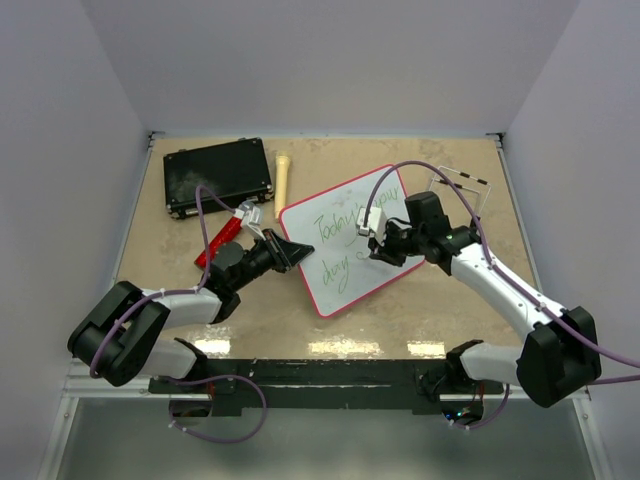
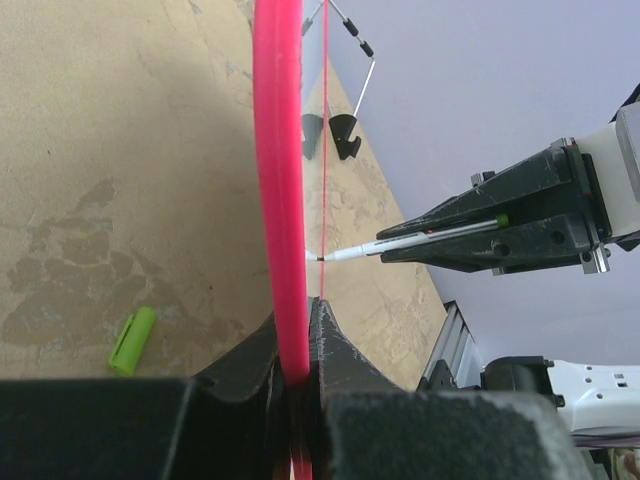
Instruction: Write a sentence on the whiteboard
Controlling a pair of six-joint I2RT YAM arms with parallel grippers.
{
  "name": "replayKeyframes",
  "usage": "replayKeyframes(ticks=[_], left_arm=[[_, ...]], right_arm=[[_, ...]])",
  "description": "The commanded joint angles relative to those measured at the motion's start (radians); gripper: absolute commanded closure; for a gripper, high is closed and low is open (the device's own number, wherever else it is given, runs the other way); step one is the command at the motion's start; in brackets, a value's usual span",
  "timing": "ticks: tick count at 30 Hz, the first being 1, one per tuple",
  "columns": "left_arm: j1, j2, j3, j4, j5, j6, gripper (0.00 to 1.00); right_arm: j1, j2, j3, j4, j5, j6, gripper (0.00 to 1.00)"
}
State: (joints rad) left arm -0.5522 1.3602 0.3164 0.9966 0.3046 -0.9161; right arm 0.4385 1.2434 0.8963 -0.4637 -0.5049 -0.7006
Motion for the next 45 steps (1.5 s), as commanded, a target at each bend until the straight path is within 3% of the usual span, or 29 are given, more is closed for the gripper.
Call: replayKeyframes(ticks=[1, 13, 22, 45], left_arm=[[-0.003, 0.0, 0.0, 0.03, -0.007, 0.068, 1.0], [-0.002, 0.007, 0.001, 0.03, -0.007, 0.068, 1.0], [-0.002, 0.013, -0.004, 0.039, -0.001, 0.068, 1.0], [-0.002, 0.019, 0.003, 0.039, 0.002, 0.066, 1.0]], right_arm=[[0.002, -0.006, 0.0, -0.038, 0.0, -0.03, 1.0], [0.012, 0.022, 0.076, -0.012, -0.155, -0.005, 1.0], [-0.141, -0.009, 0.069, -0.024, -0.139, -0.019, 1.0], [-0.115, 0.064, 0.061, 0.057, -0.153, 0.006, 1.0]])
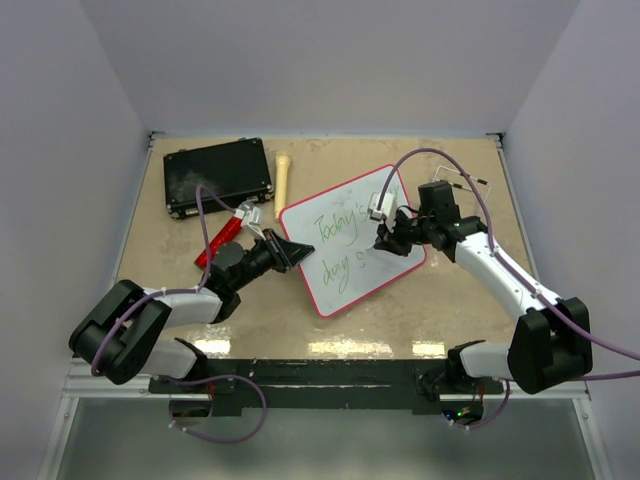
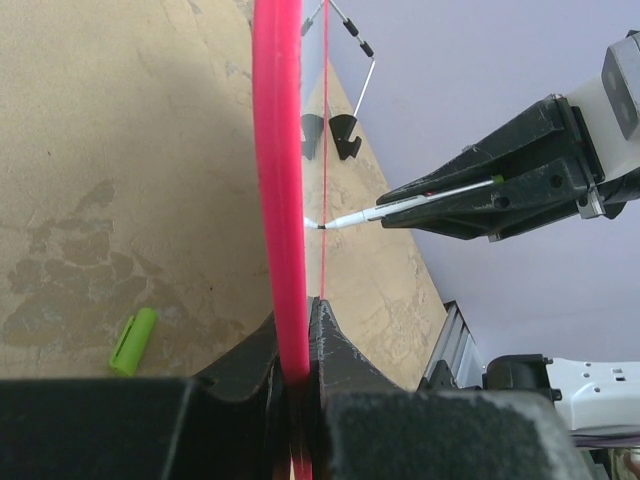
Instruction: Write a sentence on the whiteboard
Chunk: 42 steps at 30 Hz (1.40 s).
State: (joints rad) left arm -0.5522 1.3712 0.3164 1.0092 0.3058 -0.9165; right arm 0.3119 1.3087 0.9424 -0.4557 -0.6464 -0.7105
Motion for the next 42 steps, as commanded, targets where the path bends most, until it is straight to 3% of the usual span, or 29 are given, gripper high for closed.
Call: replayKeyframes(ticks=[1, 17, 33, 42], left_arm=[[-0.002, 0.006, 0.001, 0.028, 0.001, 0.067, 1.0], [-0.002, 0.009, 0.001, 0.032, 0.003, 0.067, 1.0], [-0.002, 0.009, 0.0, 0.032, 0.003, 0.068, 1.0], [-0.002, 0.009, -0.002, 0.034, 0.006, 0.068, 1.0]], right_arm=[[0.01, 0.001, 0.015, 0.049, -0.009, 0.016, 1.0], [0.012, 0.006, -0.013, -0.115, -0.004, -0.115, 1.0], [-0.008, -0.015, 0.024, 0.086, 0.062, 0.06, 1.0], [-0.045, -0.002, 0.012, 0.028, 0.059, 0.013, 1.0]])
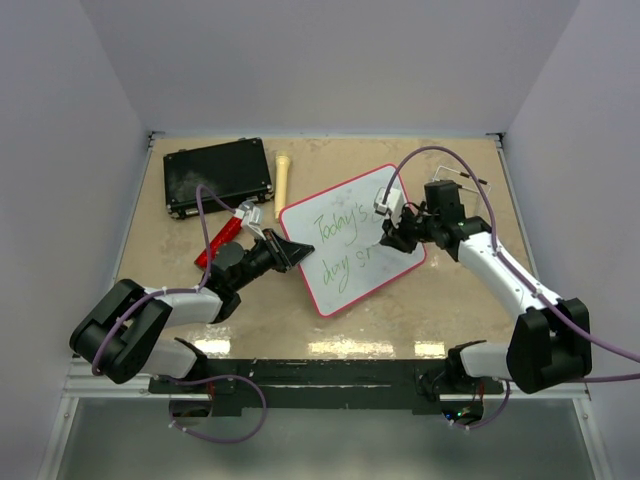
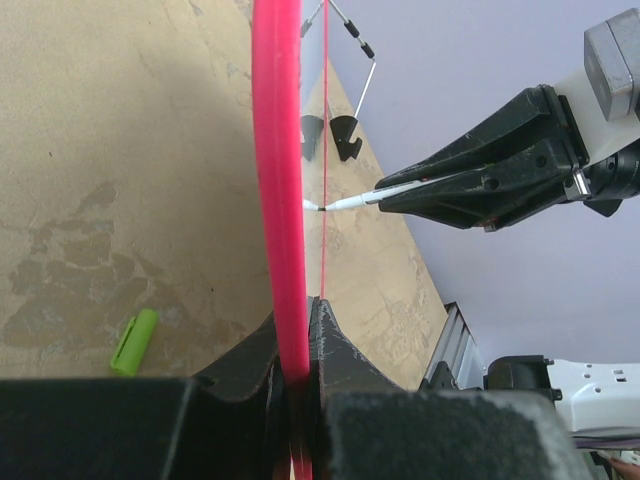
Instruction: Write a sentence on the whiteboard
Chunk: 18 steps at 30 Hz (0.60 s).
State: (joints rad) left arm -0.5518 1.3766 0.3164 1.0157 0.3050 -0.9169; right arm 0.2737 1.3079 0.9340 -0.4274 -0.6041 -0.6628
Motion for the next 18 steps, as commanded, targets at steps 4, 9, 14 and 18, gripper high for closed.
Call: replayKeyframes(ticks=[4, 9, 14, 18], left_arm=[[-0.002, 0.007, -0.002, 0.029, 0.006, 0.067, 1.0], [-0.002, 0.013, 0.001, 0.035, 0.006, 0.067, 1.0], [-0.002, 0.015, 0.003, 0.035, 0.005, 0.067, 1.0], [-0.002, 0.012, 0.003, 0.032, 0.011, 0.067, 1.0]], right_arm=[[-0.005, 0.022, 0.019, -0.102, -0.013, -0.125, 1.0], [-0.005, 0.034, 0.015, -0.134, -0.02, -0.158, 1.0], [-0.005, 0.016, 0.028, -0.056, -0.007, -0.087, 1.0], [-0.008, 0.001, 0.049, 0.01, 0.012, -0.026, 1.0]])
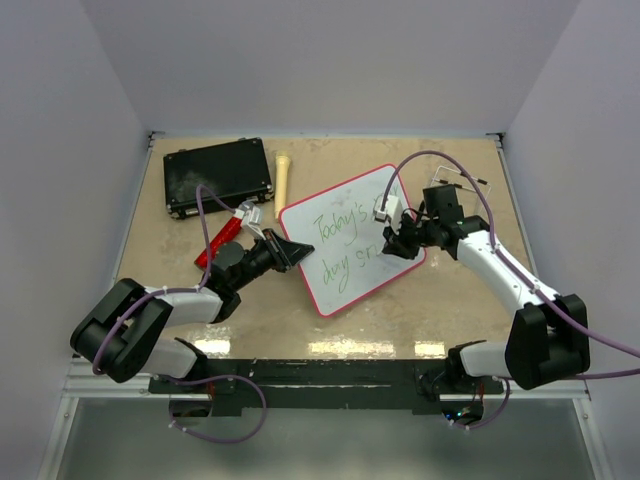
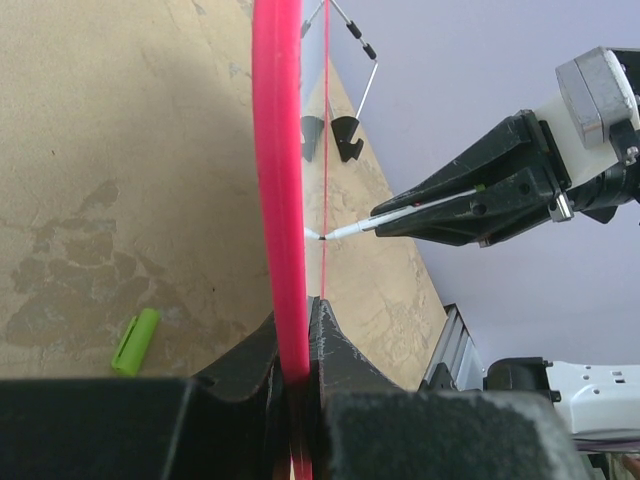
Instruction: Write a sentence on the whiteboard
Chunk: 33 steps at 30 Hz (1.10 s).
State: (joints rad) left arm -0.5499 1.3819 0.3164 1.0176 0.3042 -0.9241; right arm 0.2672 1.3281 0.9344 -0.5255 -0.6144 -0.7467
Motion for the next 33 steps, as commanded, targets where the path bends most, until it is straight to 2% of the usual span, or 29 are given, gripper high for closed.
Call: replayKeyframes(ticks=[1, 9, 23, 28, 33], left_arm=[[-0.004, 0.006, 0.003, 0.029, 0.01, 0.074, 1.0], [-0.004, 0.002, 0.0, 0.027, 0.012, 0.076, 1.0], [-0.004, 0.005, 0.003, 0.03, 0.01, 0.076, 1.0], [-0.004, 0.009, 0.003, 0.033, 0.012, 0.076, 1.0], [-0.004, -0.001, 0.001, 0.022, 0.01, 0.077, 1.0]], right_arm=[[-0.006, -0.021, 0.052, 0.126, 0.03, 0.075, 1.0], [-0.034, -0.026, 0.046, 0.174, 0.061, 0.118, 1.0], [-0.039, -0.01, 0.017, -0.022, 0.031, -0.046, 1.0], [-0.051, -0.032, 0.032, 0.036, 0.039, 0.007, 1.0], [-0.097, -0.062, 0.08, 0.085, -0.016, 0.058, 1.0]])
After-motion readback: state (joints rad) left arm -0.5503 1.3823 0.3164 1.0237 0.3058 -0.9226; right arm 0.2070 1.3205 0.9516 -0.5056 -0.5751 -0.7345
